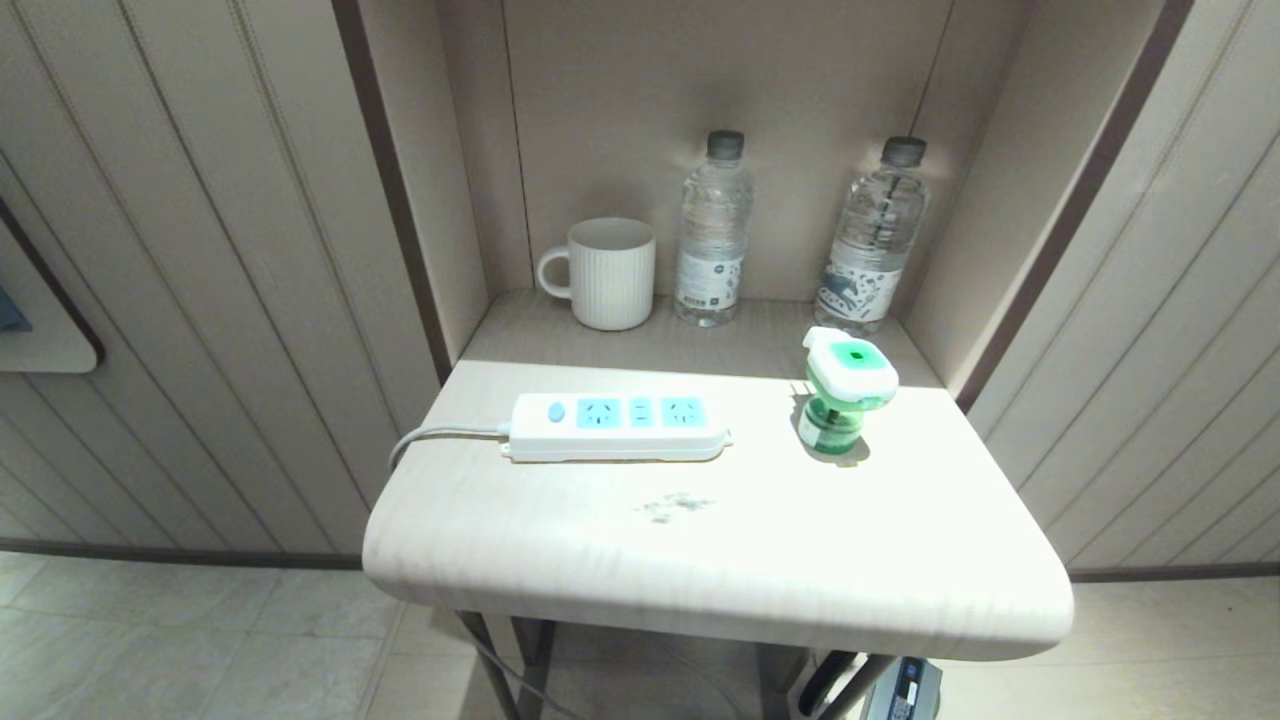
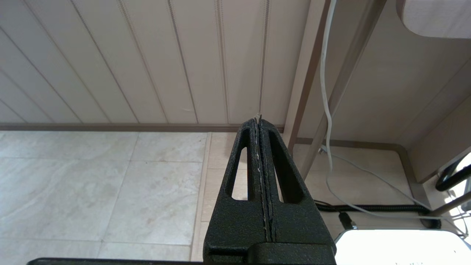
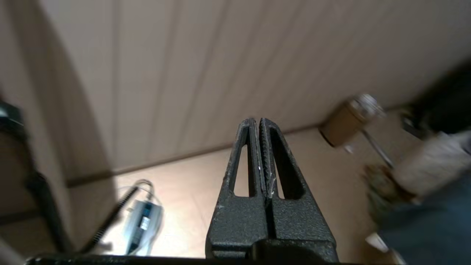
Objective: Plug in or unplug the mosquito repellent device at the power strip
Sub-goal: Pick up the mosquito repellent liquid
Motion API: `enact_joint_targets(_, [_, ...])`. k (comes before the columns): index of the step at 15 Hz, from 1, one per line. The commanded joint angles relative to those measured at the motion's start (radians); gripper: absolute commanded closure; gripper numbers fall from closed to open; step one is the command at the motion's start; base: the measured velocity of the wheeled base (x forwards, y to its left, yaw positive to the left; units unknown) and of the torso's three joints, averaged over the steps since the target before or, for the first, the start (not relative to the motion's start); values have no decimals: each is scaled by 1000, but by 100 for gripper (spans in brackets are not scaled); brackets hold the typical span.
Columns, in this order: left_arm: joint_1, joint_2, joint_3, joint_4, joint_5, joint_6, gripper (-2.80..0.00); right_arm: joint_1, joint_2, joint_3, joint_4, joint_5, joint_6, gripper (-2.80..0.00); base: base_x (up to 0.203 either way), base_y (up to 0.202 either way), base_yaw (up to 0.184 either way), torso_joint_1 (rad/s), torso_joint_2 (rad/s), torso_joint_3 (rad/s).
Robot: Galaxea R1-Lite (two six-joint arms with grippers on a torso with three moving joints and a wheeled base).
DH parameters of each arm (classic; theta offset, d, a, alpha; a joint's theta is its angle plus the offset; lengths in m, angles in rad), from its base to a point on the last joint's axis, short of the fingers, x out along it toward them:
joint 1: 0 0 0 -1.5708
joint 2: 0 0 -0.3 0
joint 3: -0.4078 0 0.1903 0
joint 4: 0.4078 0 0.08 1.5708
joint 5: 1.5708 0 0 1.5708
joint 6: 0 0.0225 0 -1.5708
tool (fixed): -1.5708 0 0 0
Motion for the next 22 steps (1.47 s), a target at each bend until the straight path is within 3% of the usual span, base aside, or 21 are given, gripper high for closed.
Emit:
enact_joint_targets(1, [0, 0, 0, 1, 0, 0, 0, -54, -107, 73, 14, 0, -7, 0, 0, 0, 0, 0, 0, 0])
enact_joint_targets(5, [0, 0, 0, 1, 0, 0, 0, -69, -236, 216, 84, 77, -28, 0, 0, 0, 0, 0, 0, 0])
enact_joint_targets(8, [0, 0, 0, 1, 0, 0, 0, -85, -343, 262, 83, 146, 7, 0, 0, 0, 0, 0, 0, 0])
enact_joint_targets(11, [0, 0, 0, 1, 0, 0, 0, -96, -345, 279, 89, 321, 154, 0, 0, 0, 0, 0, 0, 0])
enact_joint_targets(13, [0, 0, 0, 1, 0, 0, 0, -185, -345, 326, 89, 456, 213, 0, 0, 0, 0, 0, 0, 0])
enact_joint_targets(14, [0, 0, 0, 1, 0, 0, 0, -227, -346, 340, 89, 482, 239, 0, 0, 0, 0, 0, 0, 0])
enact_joint_targets(17, [0, 0, 0, 1, 0, 0, 0, -317, -431, 414, 83, 597, 230, 0, 0, 0, 0, 0, 0, 0])
enact_joint_targets(20, [0, 0, 0, 1, 0, 1, 0, -324, -504, 486, 85, 772, 209, 0, 0, 0, 0, 0, 0, 0])
enact_joint_targets(22, [0, 0, 0, 1, 0, 0, 0, -323, -581, 484, 117, 845, 208, 0, 0, 0, 0, 0, 0, 0])
